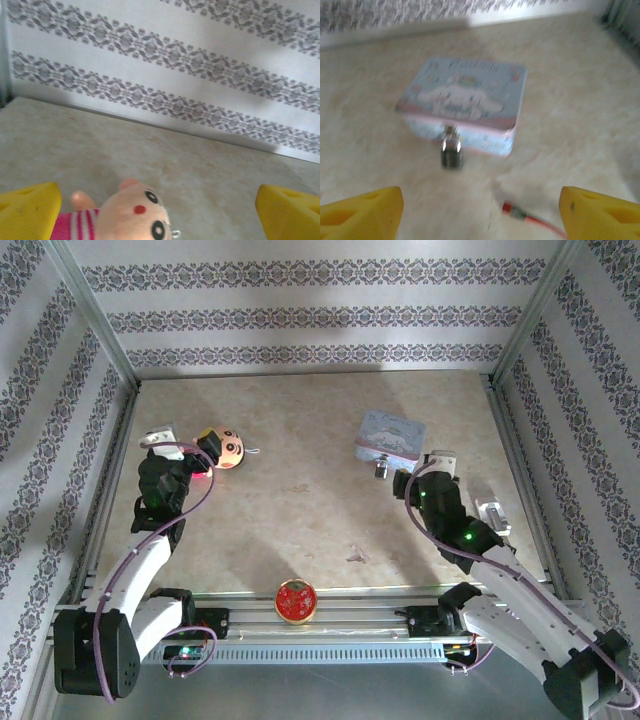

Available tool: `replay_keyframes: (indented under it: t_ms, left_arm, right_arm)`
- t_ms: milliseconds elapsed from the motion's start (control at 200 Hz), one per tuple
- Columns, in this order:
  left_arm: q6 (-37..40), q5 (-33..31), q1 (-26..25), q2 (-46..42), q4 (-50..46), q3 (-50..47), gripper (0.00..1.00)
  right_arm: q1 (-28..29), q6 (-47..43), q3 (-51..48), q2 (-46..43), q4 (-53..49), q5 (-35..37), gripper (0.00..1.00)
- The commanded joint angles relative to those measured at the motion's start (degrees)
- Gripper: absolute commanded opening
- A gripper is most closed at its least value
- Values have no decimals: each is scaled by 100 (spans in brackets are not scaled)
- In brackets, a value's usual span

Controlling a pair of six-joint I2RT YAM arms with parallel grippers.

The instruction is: Unlock a padlock with a key

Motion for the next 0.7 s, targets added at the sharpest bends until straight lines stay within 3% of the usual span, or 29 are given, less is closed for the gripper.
replay_keyframes:
  t_ms: [0,230,695]
  left_arm:
    - [-357,190,-295,-68,49,-49,99]
    - [-469,11,-857,110,55,-70,99]
    - [-1034,102,-966,846,465,-56,99]
  right_arm:
    - [474,1113,379,318,-1468,164,79]
    - [1033,1863,854,1196,-1975,-871,72]
    - [1155,2512,585,1827,-2173,-2602,49]
